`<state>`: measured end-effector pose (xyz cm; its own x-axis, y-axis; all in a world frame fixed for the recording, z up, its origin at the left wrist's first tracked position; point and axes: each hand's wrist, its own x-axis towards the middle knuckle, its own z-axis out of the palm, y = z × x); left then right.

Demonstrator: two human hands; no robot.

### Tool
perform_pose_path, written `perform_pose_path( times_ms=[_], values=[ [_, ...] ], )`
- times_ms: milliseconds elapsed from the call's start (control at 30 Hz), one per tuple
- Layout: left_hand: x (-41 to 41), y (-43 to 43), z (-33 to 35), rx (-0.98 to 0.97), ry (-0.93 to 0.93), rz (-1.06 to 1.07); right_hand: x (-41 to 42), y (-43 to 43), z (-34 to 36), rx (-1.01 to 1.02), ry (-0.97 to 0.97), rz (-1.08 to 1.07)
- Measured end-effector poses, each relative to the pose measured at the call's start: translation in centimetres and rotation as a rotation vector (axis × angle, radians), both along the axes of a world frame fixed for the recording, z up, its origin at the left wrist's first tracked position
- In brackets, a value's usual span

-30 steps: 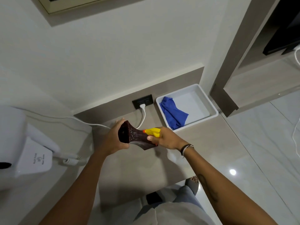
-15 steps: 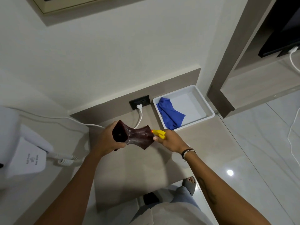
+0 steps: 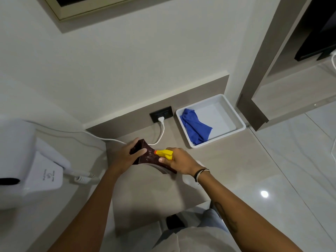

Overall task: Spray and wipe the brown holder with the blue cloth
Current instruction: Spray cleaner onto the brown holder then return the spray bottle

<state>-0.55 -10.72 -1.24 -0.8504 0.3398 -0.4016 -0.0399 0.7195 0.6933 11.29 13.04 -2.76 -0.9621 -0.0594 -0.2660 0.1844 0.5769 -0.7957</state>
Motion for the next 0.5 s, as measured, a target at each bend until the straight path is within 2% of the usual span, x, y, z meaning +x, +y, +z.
perform_pose_path(
  times_ms=[300,500],
  values=[
    [0.4,-1.4,1.3,-0.209,0.011,-0.307,1.5,2.7,-2.7,0.14,-0.103,-0.03],
    [0.6,-0.5,1.9,-0.178,0.142,-0.185,1.8,3.7,-2.3,0.062,-0.107,-0.067]
  ],
)
